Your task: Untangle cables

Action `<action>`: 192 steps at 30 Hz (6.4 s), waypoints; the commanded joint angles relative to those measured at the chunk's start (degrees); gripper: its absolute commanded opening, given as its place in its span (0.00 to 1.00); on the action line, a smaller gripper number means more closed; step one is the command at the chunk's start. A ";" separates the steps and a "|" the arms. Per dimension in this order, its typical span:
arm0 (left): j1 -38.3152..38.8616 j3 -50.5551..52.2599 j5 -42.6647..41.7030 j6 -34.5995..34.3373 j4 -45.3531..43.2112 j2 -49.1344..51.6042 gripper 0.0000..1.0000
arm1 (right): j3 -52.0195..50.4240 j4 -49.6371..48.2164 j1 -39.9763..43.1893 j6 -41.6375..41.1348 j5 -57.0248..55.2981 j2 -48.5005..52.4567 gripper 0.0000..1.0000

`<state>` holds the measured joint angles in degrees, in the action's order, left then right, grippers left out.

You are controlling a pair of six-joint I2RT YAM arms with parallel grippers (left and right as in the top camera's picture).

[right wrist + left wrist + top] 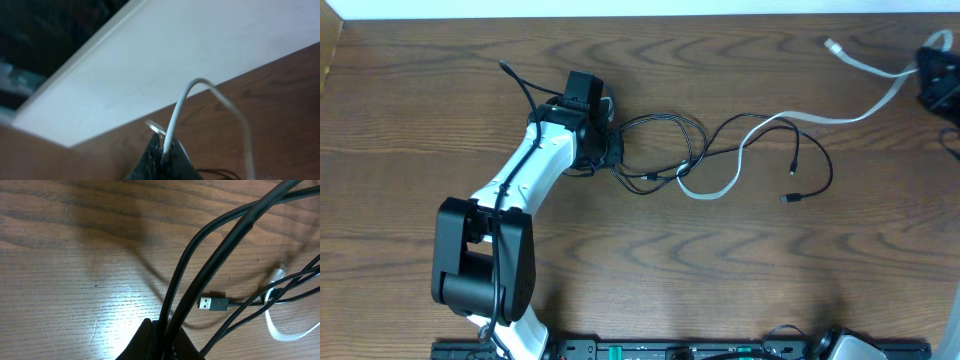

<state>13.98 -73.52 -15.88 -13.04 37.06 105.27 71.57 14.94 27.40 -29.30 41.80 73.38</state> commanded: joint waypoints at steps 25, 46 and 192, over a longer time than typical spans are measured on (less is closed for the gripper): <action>5.70 -0.55 -12.63 -14.71 -1.77 -1.11 0.89 | 0.74 20.20 -4.85 9.29 -5.88 10.95 0.01; 20.41 0.52 -2.93 -54.45 -7.63 8.87 0.53 | 0.74 20.31 -4.96 9.29 -5.88 10.95 0.02; 6.08 -1.40 4.37 -24.02 -1.81 -14.32 0.67 | 43.43 12.20 -1.01 8.81 -2.43 39.54 0.01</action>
<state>20.08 -74.70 -12.45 -39.13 34.81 90.76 105.69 24.45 23.73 -20.62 38.22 106.04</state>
